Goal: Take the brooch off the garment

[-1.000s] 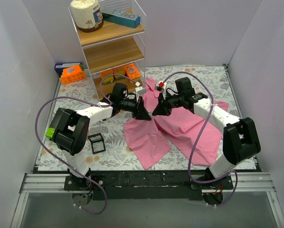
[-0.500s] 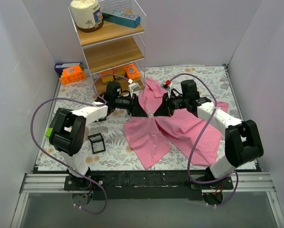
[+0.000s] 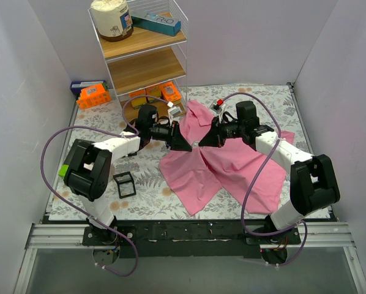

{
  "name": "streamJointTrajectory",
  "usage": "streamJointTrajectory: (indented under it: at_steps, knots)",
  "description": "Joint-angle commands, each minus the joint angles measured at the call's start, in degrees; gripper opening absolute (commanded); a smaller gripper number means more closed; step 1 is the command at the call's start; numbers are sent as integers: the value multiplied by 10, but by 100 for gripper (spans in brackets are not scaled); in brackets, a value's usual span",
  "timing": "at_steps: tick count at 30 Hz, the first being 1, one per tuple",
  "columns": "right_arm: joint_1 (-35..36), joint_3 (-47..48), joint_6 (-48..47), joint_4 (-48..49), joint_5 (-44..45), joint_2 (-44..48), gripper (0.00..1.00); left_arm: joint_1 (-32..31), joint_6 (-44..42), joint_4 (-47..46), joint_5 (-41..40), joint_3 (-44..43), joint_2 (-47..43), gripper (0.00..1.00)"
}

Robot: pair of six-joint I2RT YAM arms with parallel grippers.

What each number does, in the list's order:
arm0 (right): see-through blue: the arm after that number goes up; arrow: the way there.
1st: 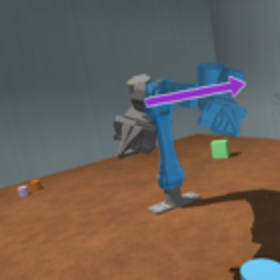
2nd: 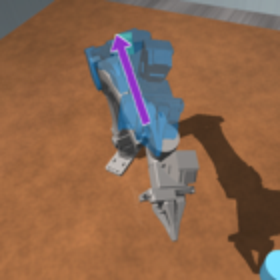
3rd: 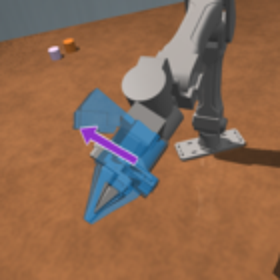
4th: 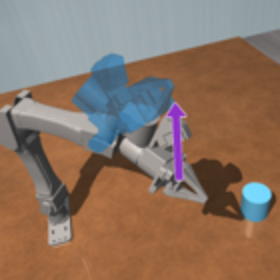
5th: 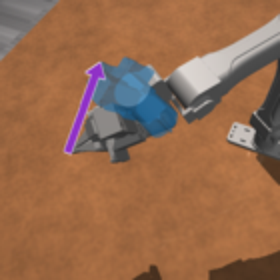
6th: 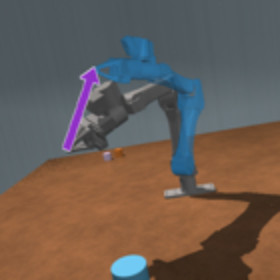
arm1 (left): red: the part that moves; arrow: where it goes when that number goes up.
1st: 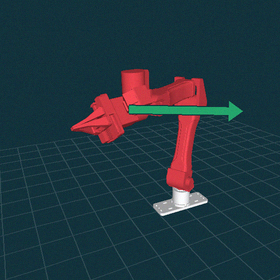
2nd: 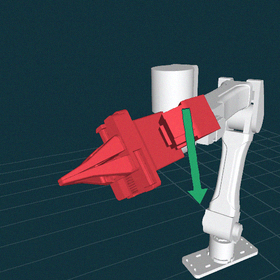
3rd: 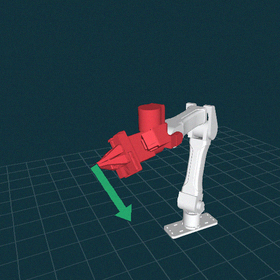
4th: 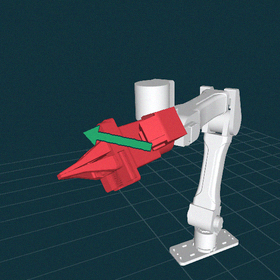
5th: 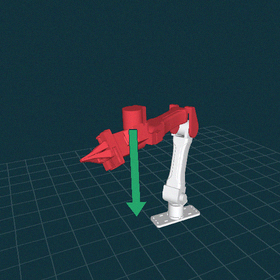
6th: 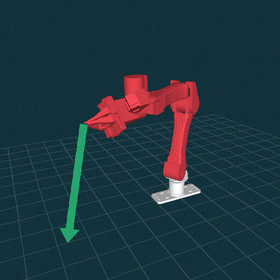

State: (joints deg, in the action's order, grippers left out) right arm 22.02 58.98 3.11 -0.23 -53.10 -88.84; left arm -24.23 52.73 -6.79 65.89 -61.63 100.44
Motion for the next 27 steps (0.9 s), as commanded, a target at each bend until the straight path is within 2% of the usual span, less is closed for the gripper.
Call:
streamJointTrajectory:
  at_steps: [1,20,27]
  knots:
    - [-6,-4,15,33,-19,15,1,-4,-4,-17,15,-20,1,26]
    - [-6,0,26,33,-10,-2,1,-10,15,-46,7,-32,27,21]
    - [-7,3,28,37,-8,-10,1,-11,13,-47,15,-35,29,8]
